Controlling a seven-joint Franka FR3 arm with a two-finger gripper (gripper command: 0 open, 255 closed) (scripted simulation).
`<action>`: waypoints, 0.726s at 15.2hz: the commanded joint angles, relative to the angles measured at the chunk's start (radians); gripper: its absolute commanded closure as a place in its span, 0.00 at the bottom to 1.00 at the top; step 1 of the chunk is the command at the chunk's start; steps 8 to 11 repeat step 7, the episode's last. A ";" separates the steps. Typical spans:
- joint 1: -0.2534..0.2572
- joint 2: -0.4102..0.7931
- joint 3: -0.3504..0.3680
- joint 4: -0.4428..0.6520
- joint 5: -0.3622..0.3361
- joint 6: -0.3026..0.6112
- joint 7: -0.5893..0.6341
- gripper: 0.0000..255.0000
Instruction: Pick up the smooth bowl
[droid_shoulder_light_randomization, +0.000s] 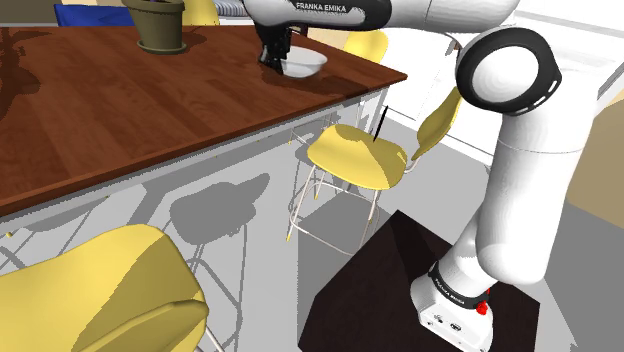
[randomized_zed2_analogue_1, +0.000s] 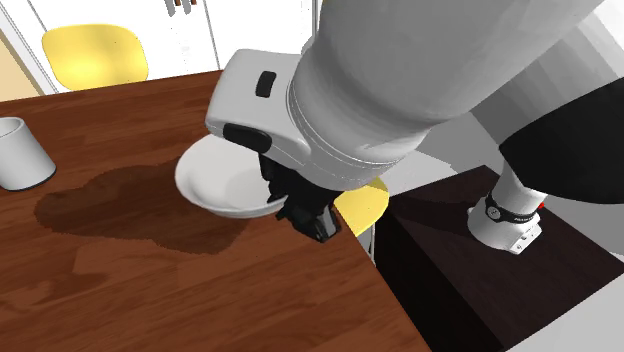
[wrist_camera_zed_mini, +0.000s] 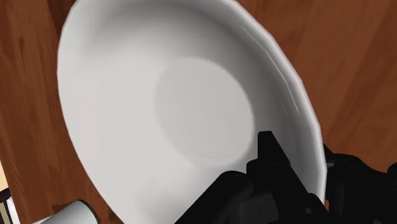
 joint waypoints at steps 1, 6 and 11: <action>0.004 0.010 0.000 0.040 -0.001 -0.027 -0.013 1.00; 0.014 0.034 -0.001 0.131 -0.005 -0.086 -0.043 1.00; 0.014 0.034 -0.001 0.130 -0.005 -0.086 -0.043 1.00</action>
